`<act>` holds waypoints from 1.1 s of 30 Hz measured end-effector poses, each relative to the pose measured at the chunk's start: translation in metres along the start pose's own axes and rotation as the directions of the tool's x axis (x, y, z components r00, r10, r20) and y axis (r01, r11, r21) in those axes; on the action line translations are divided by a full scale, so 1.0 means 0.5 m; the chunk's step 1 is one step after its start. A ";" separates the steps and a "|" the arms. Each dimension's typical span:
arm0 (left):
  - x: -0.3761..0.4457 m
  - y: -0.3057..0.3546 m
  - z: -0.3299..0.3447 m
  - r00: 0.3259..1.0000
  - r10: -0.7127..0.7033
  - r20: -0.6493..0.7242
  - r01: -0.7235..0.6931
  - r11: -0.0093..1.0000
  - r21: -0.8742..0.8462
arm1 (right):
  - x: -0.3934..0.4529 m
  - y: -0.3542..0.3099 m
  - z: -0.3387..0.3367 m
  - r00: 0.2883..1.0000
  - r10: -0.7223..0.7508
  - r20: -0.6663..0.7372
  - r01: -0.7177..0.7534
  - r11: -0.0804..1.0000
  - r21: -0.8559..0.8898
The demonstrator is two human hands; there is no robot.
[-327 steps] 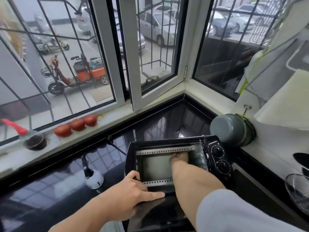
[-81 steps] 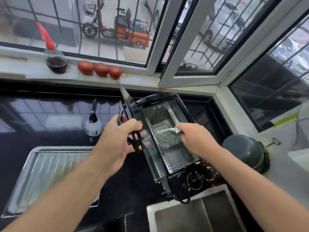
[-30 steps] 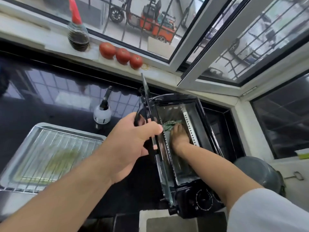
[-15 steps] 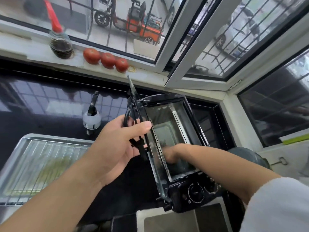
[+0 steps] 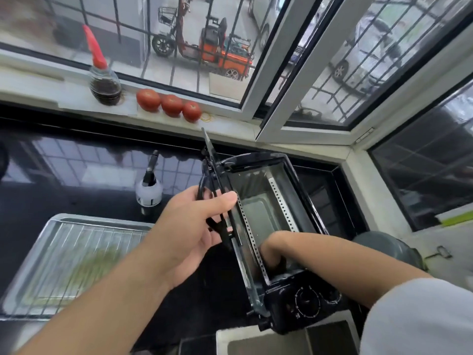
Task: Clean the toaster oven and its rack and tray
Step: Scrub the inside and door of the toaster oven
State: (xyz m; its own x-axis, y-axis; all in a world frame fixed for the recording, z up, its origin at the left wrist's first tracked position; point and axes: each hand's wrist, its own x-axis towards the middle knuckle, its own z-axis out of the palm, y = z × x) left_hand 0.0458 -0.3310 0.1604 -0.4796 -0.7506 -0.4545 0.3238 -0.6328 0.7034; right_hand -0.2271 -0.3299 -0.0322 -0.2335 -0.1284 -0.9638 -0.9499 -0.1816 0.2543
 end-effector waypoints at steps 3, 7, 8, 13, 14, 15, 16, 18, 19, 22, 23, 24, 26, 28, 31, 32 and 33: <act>-0.001 0.000 -0.004 1.000 -0.005 -0.020 0.005 1.000 0.011 | -0.055 -0.017 -0.003 0.997 -0.064 -0.034 0.064 0.998 -0.005; 0.001 -0.006 -0.010 1.000 -0.011 -0.020 0.012 1.000 0.020 | -0.148 -0.020 -0.017 0.994 -0.068 -0.080 0.069 0.998 0.011; 0.002 -0.007 -0.010 1.000 -0.010 -0.013 0.010 1.000 0.018 | -0.178 -0.017 -0.024 0.994 -0.040 -0.097 0.040 0.999 0.005; 0.002 -0.005 -0.013 0.998 0.001 0.061 -0.004 0.999 0.040 | -0.339 0.049 -0.047 0.830 0.127 -0.544 0.040 0.957 0.286; 0.001 -0.005 -0.017 0.997 0.004 0.077 -0.007 0.999 0.046 | -0.368 0.066 -0.047 0.735 0.205 -0.646 0.069 0.926 0.372; 0.001 -0.006 -0.021 0.996 0.005 0.093 -0.009 0.999 0.048 | -0.392 0.078 -0.043 0.627 0.284 -0.726 0.105 0.892 0.440; 0.000 -0.006 -0.027 0.994 0.003 0.105 -0.008 0.999 0.046 | -0.403 0.087 -0.034 0.517 0.350 -0.781 0.156 0.859 0.488; 0.000 -0.006 -0.035 0.994 -0.010 0.113 0.006 1.000 0.030 | -0.411 0.079 -0.006 0.334 0.376 -0.864 0.202 0.867 0.455; 0.001 -0.007 -0.037 0.993 -0.018 0.114 0.016 1.000 0.018 | -0.411 0.068 0.012 0.290 0.308 -0.906 0.131 0.925 0.357; 0.000 -0.004 -0.036 0.991 -0.025 0.128 0.026 1.000 -0.008 | -0.397 0.032 0.055 0.413 0.056 -0.909 -0.229 0.972 -0.044; 0.001 -0.002 -0.036 0.991 -0.027 0.134 0.029 0.999 -0.014 | -0.392 0.025 0.065 0.496 0.045 -0.867 -0.304 0.945 -0.124; 0.002 0.000 -0.035 0.990 -0.029 0.140 0.033 0.999 -0.021 | -0.386 0.023 0.076 0.553 0.049 -0.832 -0.356 0.916 -0.183; 0.006 0.002 -0.036 0.988 -0.037 0.152 0.043 0.998 -0.034 | -0.376 0.025 0.096 0.616 -0.022 -0.787 -0.426 0.831 -0.356; 0.006 0.003 -0.034 0.988 -0.039 0.152 0.046 0.998 -0.049 | -0.380 0.030 0.109 0.686 -0.162 -0.709 -0.385 0.747 -0.542; 0.011 0.002 -0.043 0.988 -0.045 0.149 0.052 0.998 -0.041 | -0.397 0.027 0.102 0.856 -0.167 -0.489 -0.253 0.690 -0.678; 0.012 0.002 -0.046 0.987 -0.051 0.155 0.057 0.998 -0.036 | -0.401 0.026 0.094 0.880 -0.128 -0.457 -0.245 0.703 -0.668; 0.013 0.002 -0.047 0.985 -0.056 0.161 0.061 0.998 -0.030 | -0.404 0.025 0.085 0.893 -0.101 -0.439 -0.243 0.712 -0.659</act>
State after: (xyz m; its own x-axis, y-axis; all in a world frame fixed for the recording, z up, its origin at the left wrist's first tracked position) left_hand 0.0622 -0.3412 0.1453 -0.6223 -0.6736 -0.3988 0.3181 -0.6831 0.6574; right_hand -0.2009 -0.2646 0.1620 -0.0214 -0.5244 -0.8512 -0.4826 -0.7402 0.4681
